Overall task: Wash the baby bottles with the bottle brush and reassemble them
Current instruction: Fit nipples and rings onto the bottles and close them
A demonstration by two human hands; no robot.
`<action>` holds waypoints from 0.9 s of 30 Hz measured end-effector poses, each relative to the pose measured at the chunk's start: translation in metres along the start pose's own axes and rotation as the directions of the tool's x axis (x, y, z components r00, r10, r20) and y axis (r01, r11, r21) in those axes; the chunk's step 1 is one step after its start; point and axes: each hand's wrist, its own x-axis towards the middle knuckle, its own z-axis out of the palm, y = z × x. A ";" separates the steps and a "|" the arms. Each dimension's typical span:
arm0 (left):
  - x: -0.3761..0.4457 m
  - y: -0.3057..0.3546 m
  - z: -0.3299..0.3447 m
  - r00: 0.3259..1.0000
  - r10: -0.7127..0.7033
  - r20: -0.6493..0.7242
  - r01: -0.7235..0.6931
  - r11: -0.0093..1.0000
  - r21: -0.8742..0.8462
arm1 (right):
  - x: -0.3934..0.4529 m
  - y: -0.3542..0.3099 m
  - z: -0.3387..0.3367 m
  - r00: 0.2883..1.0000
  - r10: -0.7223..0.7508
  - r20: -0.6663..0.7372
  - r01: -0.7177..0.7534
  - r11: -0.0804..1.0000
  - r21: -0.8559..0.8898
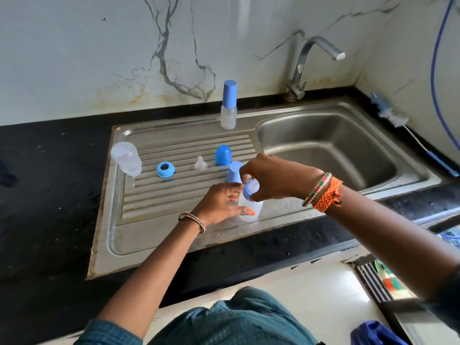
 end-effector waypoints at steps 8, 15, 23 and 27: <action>0.001 0.000 -0.002 1.000 -0.004 0.012 0.003 0.997 0.076 | -0.006 0.001 0.008 1.000 -0.022 0.008 0.023 0.994 -0.103; 0.002 -0.005 0.000 1.000 -0.014 0.011 0.013 0.996 0.083 | -0.001 0.009 0.006 0.991 -0.133 0.015 0.132 0.991 0.020; 0.002 -0.005 -0.001 1.000 -0.012 0.022 0.011 0.999 0.049 | 0.003 0.012 0.007 0.990 -0.140 0.002 0.140 0.990 0.022; 0.002 -0.005 -0.001 0.999 -0.005 0.038 0.004 0.999 0.036 | 0.001 0.013 0.008 0.996 -0.085 0.009 0.085 0.996 -0.026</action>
